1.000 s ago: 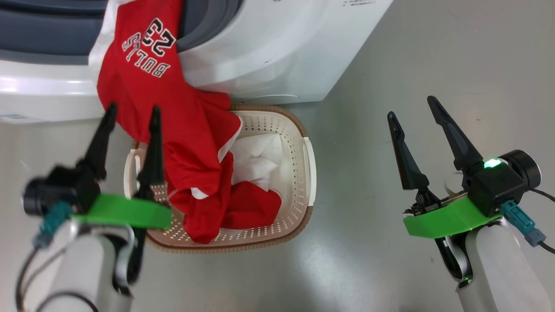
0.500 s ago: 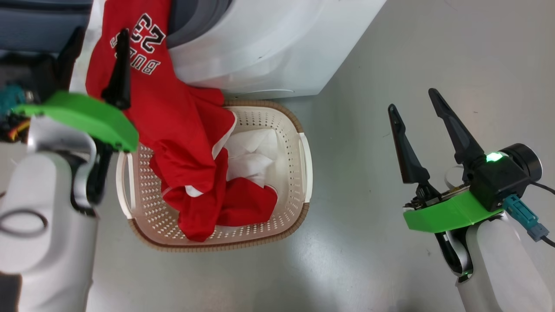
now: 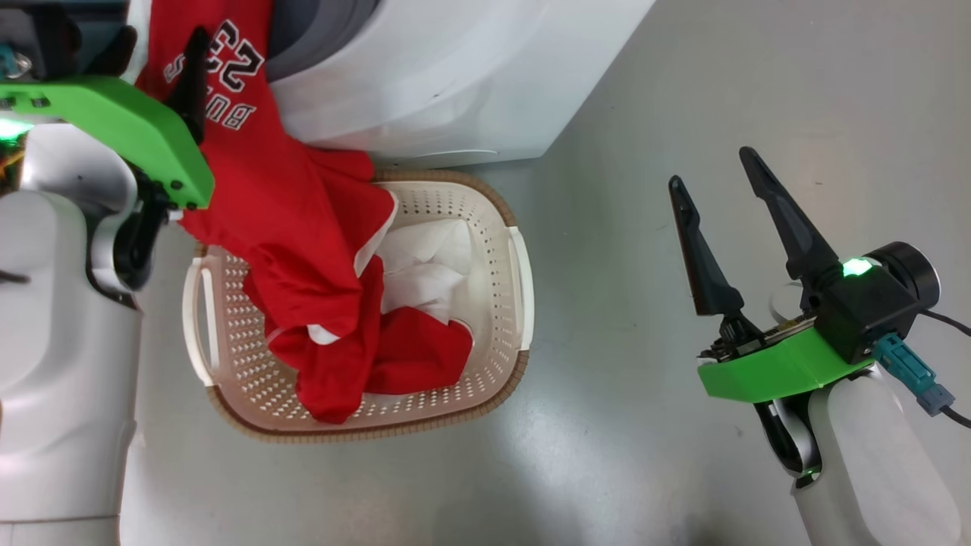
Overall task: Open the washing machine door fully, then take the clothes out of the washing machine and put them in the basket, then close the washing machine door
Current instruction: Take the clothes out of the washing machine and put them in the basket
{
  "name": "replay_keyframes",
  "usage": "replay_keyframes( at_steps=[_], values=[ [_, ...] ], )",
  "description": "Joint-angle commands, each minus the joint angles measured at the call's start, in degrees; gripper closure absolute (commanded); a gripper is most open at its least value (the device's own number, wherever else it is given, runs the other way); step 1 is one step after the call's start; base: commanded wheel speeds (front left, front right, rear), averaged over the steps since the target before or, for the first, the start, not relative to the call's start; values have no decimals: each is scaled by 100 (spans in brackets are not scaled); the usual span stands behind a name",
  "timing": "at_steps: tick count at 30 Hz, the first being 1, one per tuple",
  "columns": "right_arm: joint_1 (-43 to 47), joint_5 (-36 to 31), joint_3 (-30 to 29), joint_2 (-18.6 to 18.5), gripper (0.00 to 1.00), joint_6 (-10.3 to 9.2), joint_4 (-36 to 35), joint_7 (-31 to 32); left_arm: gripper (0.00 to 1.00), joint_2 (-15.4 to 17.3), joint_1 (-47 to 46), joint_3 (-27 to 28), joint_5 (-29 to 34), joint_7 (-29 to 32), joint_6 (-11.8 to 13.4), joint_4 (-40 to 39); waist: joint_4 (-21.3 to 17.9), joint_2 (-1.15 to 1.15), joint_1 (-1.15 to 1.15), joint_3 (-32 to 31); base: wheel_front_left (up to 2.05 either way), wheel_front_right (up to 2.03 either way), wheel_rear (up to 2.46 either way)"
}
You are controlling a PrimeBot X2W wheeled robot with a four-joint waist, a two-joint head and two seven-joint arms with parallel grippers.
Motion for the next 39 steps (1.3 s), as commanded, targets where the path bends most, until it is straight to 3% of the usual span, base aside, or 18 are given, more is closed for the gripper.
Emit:
replay_keyframes(
  at_steps=[1,6,8,9,10,11,12,26,35,39],
  values=[
    [20,45,132,18,0,20,-111,-36,0,270,-88,128,-26,3,-43,-86,-25,0,0,11,0,0,0],
    [-5,83,158,18,0,20,-107,-36,0,325,-247,97,-16,-89,-60,243,-92,0,0,41,0,0,0],
    [-13,94,165,18,0,20,-107,-36,24,340,-299,77,-2,-129,-59,348,-114,0,0,51,0,0,0],
    [-15,99,164,18,0,20,-110,-36,52,342,-322,67,0,-143,-59,398,-122,0,0,57,0,0,0],
    [-16,104,162,18,0,20,-113,-36,60,345,-342,50,5,-152,-64,449,-129,0,0,60,0,0,0],
    [-13,108,159,18,0,20,-116,-36,90,343,-358,36,-2,-157,-75,498,-133,0,0,61,0,0,0],
    [-9,110,154,18,0,20,-118,-36,100,334,-373,26,-18,-165,-89,543,-134,0,0,60,0,0,0],
    [71,82,124,18,0,20,-78,-36,100,321,-335,-105,-11,-804,-156,332,-42,0,0,-115,0,0,0],
    [138,41,51,18,0,20,-91,-36,100,265,349,-167,-50,-1016,-121,-621,51,0,0,-190,0,0,0],
    [179,23,25,18,0,20,-105,-36,100,234,1029,-187,-74,-1028,4,-1501,113,0,0,-241,0,0,0]
  ],
)
